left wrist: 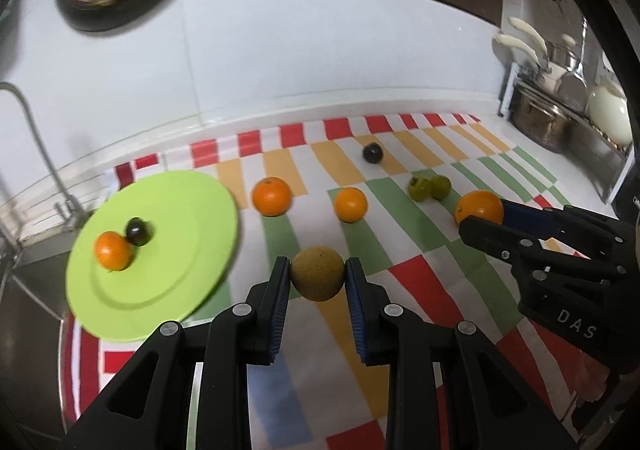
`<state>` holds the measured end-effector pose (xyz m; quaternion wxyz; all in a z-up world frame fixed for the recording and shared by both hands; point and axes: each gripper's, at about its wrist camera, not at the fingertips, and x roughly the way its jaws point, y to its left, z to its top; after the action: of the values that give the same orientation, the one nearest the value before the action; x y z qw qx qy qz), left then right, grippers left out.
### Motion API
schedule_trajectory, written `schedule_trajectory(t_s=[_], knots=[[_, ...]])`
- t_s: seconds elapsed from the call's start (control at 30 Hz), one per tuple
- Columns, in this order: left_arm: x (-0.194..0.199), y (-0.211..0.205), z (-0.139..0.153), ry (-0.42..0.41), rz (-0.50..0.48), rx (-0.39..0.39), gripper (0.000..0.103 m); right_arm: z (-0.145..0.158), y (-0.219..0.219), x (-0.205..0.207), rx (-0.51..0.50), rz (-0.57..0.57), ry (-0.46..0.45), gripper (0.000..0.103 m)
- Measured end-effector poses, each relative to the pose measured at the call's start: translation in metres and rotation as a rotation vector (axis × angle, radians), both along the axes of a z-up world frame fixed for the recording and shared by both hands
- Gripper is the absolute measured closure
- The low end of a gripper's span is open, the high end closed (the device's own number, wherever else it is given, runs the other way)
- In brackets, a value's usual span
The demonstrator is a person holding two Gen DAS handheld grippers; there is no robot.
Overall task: Organize fruits
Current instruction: 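Grasp the yellow fruit with the left gripper while the right grasps the orange, carry to plate, then place the yellow fruit on the plate with the left gripper while the right places the orange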
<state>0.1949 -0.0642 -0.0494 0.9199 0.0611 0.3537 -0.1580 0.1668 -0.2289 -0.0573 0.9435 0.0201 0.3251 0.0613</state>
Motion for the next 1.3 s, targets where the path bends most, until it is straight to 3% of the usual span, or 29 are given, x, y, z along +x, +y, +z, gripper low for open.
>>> schedule_trajectory(t_s=[0.6,1.3], knots=[[-0.036,0.061,0.034,-0.117,0.153,-0.015,0.075,0.042,0.058,-0.018,-0.001,0.152,-0.119,0.067],[-0.008,0.125,0.023,-0.090,0.286,-0.007,0.075,0.037,0.137,0.034,0.029,0.316,-0.090,0.067]])
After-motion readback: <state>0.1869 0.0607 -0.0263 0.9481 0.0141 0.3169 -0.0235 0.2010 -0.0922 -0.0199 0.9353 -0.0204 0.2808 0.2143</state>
